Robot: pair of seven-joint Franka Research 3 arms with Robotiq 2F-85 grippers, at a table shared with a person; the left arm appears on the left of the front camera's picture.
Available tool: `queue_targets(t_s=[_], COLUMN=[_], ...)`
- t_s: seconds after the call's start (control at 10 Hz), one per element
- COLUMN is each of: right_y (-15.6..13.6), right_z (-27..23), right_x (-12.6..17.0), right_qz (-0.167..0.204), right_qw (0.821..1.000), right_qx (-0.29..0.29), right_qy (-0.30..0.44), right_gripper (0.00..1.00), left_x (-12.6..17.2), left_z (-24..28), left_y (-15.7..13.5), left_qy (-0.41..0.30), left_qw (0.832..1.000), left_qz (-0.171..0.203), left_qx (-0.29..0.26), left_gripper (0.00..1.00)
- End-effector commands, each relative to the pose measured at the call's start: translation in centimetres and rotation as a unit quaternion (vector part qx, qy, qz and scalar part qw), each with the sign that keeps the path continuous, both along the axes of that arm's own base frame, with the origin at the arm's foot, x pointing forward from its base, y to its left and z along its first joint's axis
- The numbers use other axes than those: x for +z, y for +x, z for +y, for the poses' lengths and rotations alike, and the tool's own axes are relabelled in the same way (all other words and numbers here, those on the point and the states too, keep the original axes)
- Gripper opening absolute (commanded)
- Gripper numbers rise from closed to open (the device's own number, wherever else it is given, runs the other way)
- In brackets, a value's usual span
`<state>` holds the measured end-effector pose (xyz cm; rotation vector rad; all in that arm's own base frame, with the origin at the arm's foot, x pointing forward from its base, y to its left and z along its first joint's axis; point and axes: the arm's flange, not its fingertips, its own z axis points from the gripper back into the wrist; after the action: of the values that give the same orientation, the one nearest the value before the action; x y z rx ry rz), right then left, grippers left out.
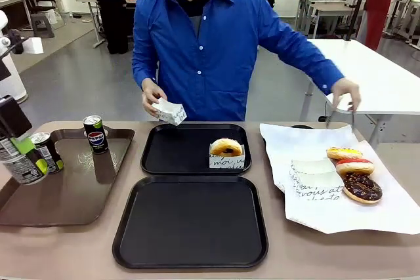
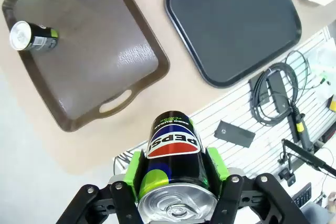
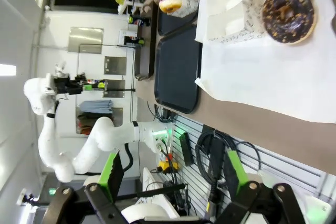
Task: Set up donuts and drinks on trays.
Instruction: Pick up one Pepsi coke and place it on the Flat Tray.
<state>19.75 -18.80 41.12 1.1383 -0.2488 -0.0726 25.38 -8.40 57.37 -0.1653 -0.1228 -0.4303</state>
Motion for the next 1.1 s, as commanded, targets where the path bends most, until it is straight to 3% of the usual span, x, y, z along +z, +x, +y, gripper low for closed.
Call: queue_targets(t_s=[0.0,1.0], right_y=[0.22,0.22], right_z=[0.06,0.06], right_x=[0.15,0.15], right_qz=[-0.013,-0.013], right_qw=[1.0,1.0], right_qx=[-0.002,-0.002], right_qy=[0.012,0.012], right_gripper=[1.0,1.0], left_x=[-0.13,-0.13], left_z=[-0.67,-0.67], left_y=[-0.29,-0.29], left_qy=[0.006,0.006], left_qw=[1.0,1.0], left_qz=[0.006,0.006], left_qx=[-0.015,-0.015], left_gripper=[0.59,0.59])
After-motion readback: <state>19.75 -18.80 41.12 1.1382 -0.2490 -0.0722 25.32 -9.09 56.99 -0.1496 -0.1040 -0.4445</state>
